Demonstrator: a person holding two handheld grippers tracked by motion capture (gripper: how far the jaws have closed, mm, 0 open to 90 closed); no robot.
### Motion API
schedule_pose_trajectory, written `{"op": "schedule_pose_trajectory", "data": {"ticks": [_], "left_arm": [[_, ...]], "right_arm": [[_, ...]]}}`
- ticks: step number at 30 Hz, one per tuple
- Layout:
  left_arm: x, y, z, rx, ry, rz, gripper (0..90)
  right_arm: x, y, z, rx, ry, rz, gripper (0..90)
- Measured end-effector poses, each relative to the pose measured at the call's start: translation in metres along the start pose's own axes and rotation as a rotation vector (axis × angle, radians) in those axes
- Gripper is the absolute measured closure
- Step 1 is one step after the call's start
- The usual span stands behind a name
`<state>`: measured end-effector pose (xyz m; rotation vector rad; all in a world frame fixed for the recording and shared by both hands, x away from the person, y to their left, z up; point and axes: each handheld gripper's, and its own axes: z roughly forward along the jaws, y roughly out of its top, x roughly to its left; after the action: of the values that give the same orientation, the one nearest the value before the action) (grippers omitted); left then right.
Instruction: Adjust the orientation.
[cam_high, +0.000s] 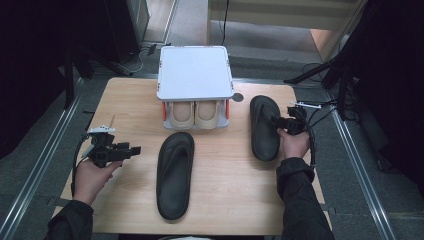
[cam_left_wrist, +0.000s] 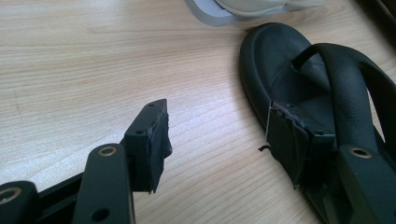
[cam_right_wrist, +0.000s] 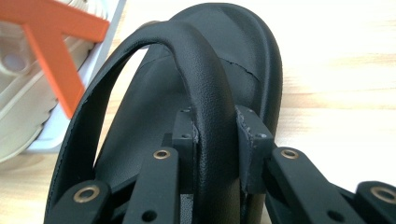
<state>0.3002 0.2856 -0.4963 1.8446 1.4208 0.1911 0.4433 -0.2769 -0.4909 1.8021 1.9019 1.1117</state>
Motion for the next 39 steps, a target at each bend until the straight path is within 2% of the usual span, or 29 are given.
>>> {"op": "schedule_pose_trajectory", "data": {"ticks": [16,22,31,33,35,39], "left_arm": [[-0.005,0.004,0.004,-0.002,-0.006,0.023,39.2],[-0.009,0.007,0.007,0.007,-0.012,0.036,39.3],[-0.018,0.014,0.015,0.018,-0.03,0.08,39.5],[-0.02,0.014,0.017,0.017,-0.036,0.076,39.5],[-0.021,0.017,0.018,0.033,-0.034,0.083,39.6],[-0.022,0.018,0.019,0.018,-0.037,0.088,39.7]], "right_arm": [[0.017,-0.016,-0.026,0.013,0.044,-0.044,72.4],[0.022,-0.025,-0.034,0.023,0.059,-0.056,72.3],[0.029,-0.042,-0.049,0.019,0.072,-0.066,72.2],[0.031,-0.047,-0.052,0.017,0.077,-0.061,72.2],[0.034,-0.052,-0.053,0.015,0.084,-0.063,72.3],[0.04,-0.06,-0.056,0.023,0.097,-0.066,72.2]]}}
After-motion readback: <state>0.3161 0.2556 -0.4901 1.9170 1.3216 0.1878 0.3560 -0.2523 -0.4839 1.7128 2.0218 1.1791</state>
